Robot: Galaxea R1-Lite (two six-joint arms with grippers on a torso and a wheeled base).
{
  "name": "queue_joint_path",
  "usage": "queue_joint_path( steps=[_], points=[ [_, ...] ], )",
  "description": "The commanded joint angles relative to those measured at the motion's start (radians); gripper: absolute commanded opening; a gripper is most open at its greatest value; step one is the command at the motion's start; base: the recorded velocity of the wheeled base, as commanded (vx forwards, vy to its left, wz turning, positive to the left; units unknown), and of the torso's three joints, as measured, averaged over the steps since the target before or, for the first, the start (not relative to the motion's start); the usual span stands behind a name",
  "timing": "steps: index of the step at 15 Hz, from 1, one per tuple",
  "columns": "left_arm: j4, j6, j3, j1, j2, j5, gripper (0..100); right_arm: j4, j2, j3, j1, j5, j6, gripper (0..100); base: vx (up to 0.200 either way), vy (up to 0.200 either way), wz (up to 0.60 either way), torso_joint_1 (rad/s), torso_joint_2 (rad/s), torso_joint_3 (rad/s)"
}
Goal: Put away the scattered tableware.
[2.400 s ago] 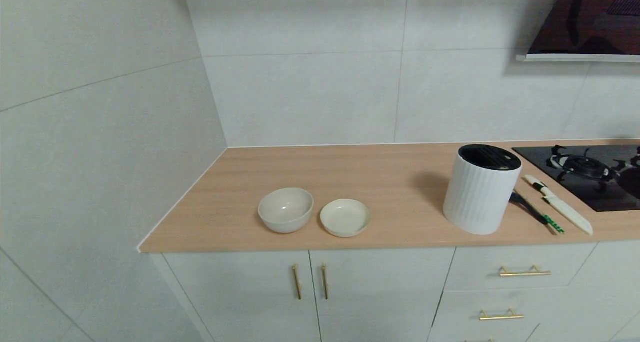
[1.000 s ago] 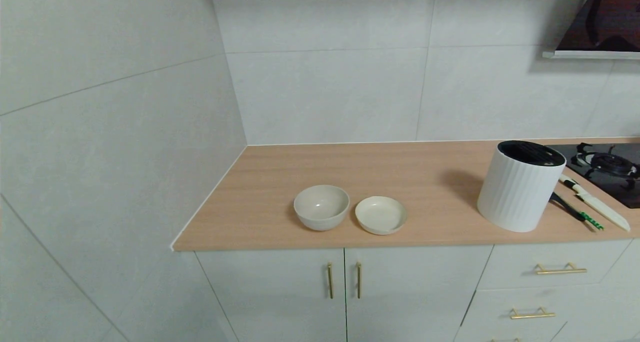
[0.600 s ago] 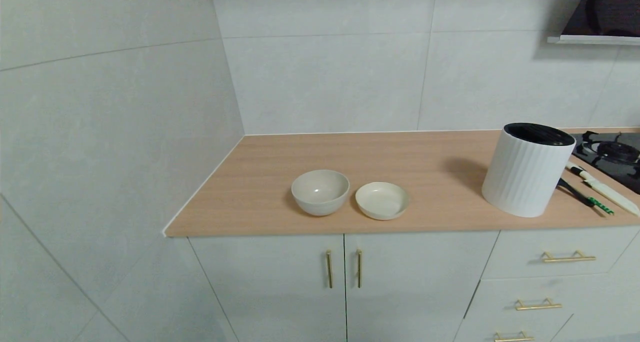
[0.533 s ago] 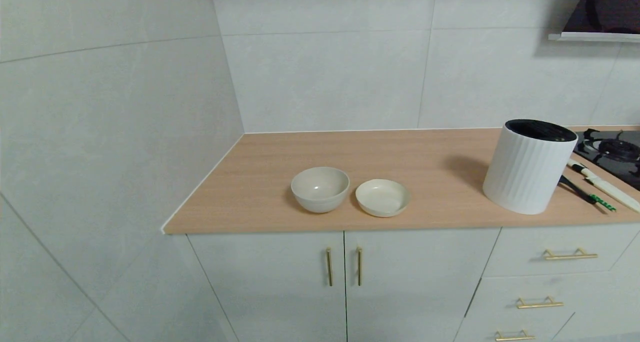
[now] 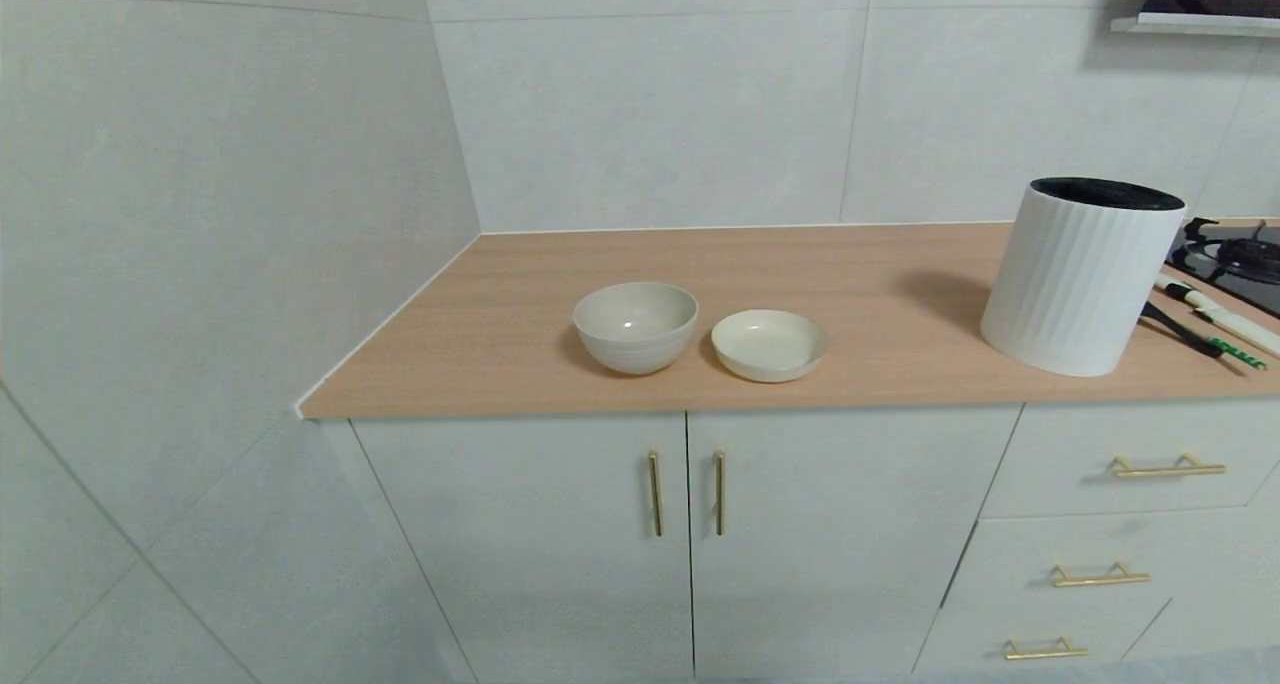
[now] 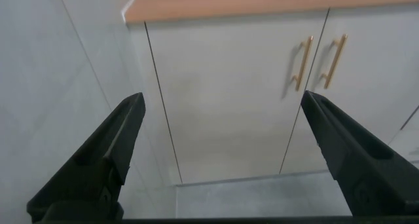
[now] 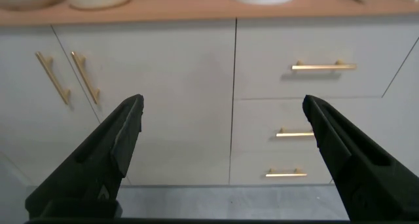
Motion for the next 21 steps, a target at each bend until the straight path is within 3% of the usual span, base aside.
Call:
queue_joint_path(
  steps=[1,16,21],
  points=[
    [0.0,0.0,0.0,0.0,0.0,0.0,100,0.0,0.0,0.0,0.0,0.001,0.0,100,0.0,0.0,0.0,-0.217,0.5,0.29],
    [0.0,-0.001,0.0,0.0,0.0,0.0,100,0.0,0.0,0.0,0.0,0.001,0.001,100,0.0,0.0,0.0,-0.17,0.47,0.296],
    [0.0,-0.001,0.0,0.0,0.0,0.0,100,0.0,0.0,0.0,0.0,0.001,0.001,100,0.0,0.0,0.0,-0.027,0.12,0.077]
  ],
)
